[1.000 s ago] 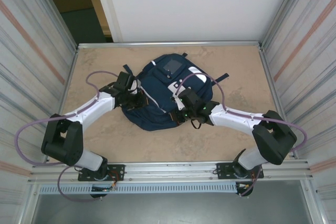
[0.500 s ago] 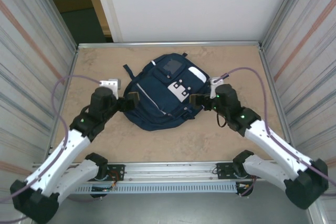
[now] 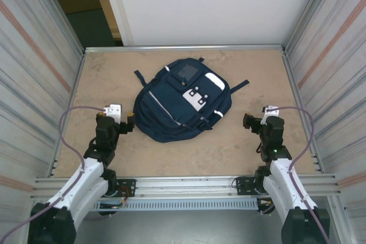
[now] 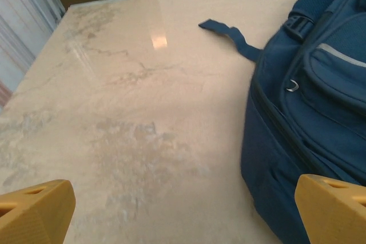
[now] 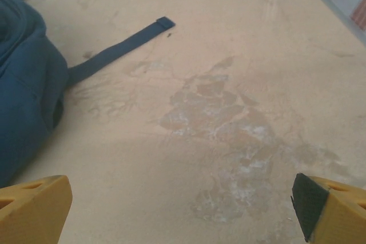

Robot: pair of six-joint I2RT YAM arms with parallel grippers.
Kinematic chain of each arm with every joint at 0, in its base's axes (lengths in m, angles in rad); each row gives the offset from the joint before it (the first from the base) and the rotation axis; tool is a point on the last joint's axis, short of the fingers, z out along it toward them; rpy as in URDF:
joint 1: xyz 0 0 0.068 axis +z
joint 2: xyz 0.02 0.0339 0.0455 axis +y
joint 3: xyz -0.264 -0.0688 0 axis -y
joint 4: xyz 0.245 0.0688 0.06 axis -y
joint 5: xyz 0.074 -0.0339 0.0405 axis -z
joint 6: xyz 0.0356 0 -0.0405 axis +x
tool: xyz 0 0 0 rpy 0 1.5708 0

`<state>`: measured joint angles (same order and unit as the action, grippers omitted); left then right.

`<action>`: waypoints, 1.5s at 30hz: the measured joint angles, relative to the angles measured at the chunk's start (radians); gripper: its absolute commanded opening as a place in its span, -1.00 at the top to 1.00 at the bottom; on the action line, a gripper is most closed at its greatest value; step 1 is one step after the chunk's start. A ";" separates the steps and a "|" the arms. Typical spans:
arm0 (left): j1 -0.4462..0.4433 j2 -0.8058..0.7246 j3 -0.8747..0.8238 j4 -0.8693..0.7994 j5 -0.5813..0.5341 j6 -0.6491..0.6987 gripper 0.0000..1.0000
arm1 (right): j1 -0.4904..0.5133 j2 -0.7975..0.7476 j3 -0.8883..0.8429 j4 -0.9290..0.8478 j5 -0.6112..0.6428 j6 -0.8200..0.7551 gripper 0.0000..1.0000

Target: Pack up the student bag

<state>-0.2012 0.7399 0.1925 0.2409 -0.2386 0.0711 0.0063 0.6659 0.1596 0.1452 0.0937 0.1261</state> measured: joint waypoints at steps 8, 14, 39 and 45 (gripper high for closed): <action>0.129 0.241 -0.037 0.264 0.207 0.046 -0.97 | -0.032 0.267 -0.027 0.335 -0.073 -0.007 -0.97; 0.152 0.442 0.007 0.431 0.274 0.018 -0.97 | -0.089 0.573 0.035 0.560 -0.120 -0.004 -0.97; 0.216 0.779 0.207 0.571 0.365 -0.014 -0.97 | -0.038 0.867 0.224 0.687 -0.011 -0.003 -0.97; 0.205 0.779 0.207 0.550 0.358 -0.011 -0.97 | -0.038 0.867 0.224 0.676 -0.011 -0.005 -0.97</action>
<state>0.0036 1.5185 0.3996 0.7906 0.1196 0.0601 -0.0319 1.5333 0.3836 0.8211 0.0830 0.1215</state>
